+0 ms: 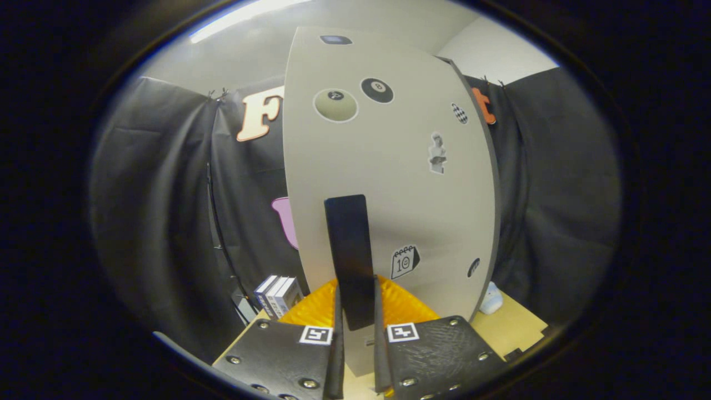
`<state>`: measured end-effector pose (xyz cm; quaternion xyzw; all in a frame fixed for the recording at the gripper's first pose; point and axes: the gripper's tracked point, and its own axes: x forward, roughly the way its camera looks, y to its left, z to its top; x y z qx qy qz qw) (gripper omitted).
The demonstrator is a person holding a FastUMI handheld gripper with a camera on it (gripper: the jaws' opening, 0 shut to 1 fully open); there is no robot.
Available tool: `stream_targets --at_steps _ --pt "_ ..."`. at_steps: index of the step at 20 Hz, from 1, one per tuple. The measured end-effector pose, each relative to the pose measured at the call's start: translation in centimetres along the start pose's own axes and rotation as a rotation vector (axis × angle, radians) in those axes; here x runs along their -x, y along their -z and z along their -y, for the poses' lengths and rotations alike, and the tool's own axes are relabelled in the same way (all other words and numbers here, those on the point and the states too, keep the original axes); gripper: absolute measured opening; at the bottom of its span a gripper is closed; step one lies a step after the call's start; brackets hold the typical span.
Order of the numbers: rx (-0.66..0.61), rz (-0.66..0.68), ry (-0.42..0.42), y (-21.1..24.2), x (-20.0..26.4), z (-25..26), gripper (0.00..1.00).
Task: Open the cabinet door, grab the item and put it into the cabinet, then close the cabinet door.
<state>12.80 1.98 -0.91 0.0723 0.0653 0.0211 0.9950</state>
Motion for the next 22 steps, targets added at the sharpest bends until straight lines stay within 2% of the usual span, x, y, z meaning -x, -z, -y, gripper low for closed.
stream_targets --at_steps 9,13,22 --pt "-0.022 0.002 0.035 -0.2 4.9 4.2 0.21" --pt "-0.011 -0.004 0.059 -0.9 8.2 8.1 0.21" --pt "-0.006 0.012 0.198 -2.0 14.4 17.1 0.2"
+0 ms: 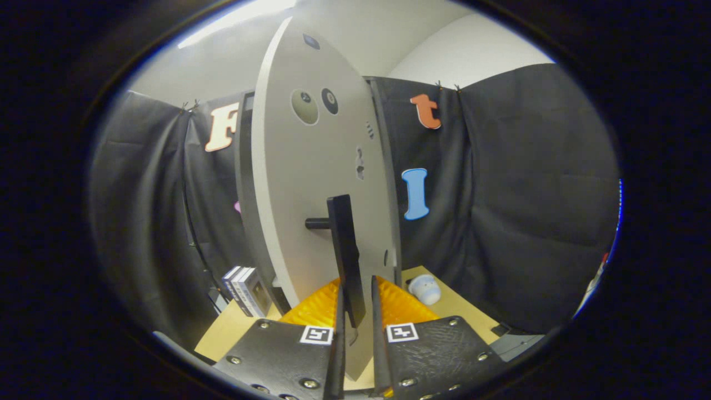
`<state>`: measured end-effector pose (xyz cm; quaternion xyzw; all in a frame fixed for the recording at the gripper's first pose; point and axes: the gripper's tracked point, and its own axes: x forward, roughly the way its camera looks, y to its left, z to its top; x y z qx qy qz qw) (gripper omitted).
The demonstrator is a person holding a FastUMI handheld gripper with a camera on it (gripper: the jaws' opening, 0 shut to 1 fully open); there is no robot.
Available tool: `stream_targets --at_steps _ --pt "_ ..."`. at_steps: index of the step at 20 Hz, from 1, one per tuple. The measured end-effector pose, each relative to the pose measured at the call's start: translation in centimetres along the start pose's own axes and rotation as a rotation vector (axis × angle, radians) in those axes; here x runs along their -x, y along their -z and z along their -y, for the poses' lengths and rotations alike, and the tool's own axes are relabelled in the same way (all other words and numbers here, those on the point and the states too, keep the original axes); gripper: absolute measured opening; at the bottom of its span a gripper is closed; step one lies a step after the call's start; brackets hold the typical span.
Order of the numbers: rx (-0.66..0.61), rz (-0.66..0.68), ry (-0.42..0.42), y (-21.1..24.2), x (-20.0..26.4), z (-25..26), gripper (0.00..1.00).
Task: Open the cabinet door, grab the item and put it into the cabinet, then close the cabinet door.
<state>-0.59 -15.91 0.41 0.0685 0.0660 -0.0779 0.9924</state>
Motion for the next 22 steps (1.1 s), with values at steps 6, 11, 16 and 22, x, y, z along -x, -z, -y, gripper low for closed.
stream_targets --at_steps 6,11,16,22 --pt "0.023 0.03 0.05 -1.5 0.6 6.4 0.21" --pt "0.073 0.039 0.086 -1.9 -0.3 11.2 0.14" --pt "0.081 0.04 0.037 -2.6 -0.9 13.9 0.14" --pt "0.072 0.036 -0.03 -3.0 -1.9 16.0 0.14"
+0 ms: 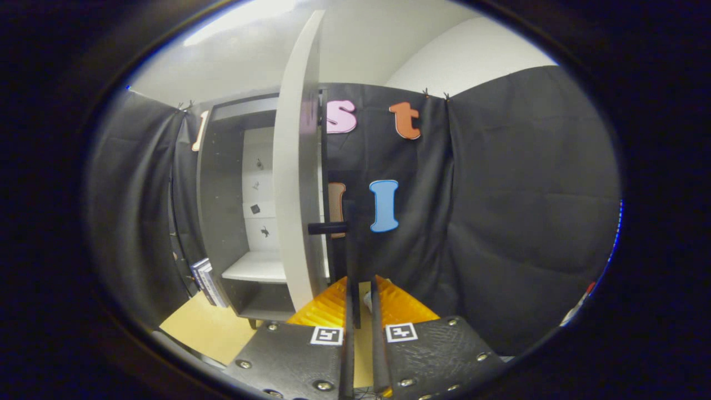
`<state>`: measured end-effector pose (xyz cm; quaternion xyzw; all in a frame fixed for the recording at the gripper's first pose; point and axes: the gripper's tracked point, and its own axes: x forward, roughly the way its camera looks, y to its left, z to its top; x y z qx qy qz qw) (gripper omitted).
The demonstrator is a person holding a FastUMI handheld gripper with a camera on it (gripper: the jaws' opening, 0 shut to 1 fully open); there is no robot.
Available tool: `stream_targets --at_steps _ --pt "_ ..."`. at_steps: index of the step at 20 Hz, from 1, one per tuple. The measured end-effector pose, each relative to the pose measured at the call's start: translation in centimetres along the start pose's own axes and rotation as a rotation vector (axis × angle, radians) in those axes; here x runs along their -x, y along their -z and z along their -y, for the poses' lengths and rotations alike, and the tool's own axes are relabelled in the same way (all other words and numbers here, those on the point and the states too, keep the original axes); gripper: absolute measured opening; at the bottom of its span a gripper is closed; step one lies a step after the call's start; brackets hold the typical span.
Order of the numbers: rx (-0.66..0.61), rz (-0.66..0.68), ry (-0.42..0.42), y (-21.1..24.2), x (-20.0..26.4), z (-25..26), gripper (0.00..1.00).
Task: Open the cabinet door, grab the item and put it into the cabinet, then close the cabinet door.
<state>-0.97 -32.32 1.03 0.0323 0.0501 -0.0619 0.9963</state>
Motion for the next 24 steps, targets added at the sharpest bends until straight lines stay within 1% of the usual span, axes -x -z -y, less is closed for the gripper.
stream_targets --at_steps 3,6,9,12,15,20,21,24 --pt "-0.007 -0.024 -0.028 0.1 -0.1 0.5 0.14" --pt "-0.049 -0.036 -0.064 0.1 0.1 0.5 0.14" --pt "-0.077 -0.012 -0.046 -0.8 0.9 1.0 0.14" --pt "-0.085 0.013 -0.013 -1.5 3.0 0.7 0.14" --pt "-0.097 0.035 0.005 -2.1 5.5 -0.5 0.13" --pt "-0.115 0.028 -0.022 -1.4 7.8 -5.2 0.14" --pt "-0.107 0.017 -0.028 -0.8 7.9 -6.5 0.22" --pt "-0.097 -0.008 -0.04 0.8 7.7 -10.6 0.29"
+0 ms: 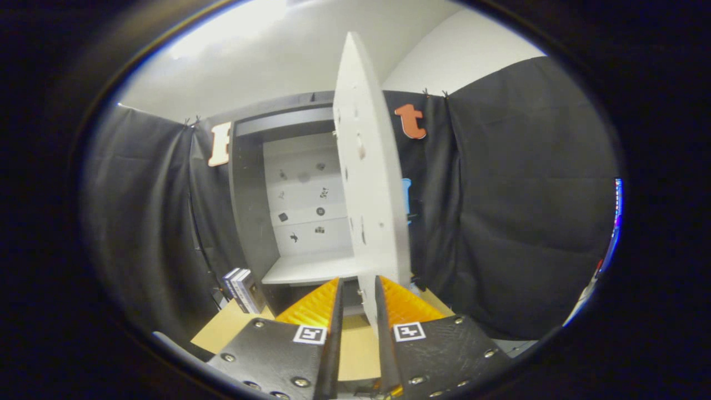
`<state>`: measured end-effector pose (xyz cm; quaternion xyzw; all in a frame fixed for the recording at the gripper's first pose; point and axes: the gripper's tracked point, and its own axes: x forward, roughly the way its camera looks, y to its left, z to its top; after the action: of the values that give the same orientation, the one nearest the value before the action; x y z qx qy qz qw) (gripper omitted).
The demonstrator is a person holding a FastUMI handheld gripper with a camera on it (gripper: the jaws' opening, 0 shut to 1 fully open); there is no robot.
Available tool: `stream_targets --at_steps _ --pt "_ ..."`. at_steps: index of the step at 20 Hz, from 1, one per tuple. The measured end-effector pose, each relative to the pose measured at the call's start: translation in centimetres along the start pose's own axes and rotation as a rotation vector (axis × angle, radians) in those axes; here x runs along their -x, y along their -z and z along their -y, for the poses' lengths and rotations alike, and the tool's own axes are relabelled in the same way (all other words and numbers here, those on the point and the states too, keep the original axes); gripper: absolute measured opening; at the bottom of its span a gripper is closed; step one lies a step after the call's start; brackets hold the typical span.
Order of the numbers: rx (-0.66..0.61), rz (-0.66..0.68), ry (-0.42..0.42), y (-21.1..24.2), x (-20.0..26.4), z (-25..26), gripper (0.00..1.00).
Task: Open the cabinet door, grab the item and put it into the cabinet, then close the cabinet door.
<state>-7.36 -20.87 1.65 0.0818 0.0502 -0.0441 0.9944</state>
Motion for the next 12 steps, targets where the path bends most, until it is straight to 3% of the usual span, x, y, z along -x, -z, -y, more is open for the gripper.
stream_targets --at_steps 8,12 --pt "0.056 -0.082 -0.03 9.1 -3.6 -11.2 0.93" --pt "0.045 -0.164 -0.048 15.8 -5.9 -14.9 0.97"
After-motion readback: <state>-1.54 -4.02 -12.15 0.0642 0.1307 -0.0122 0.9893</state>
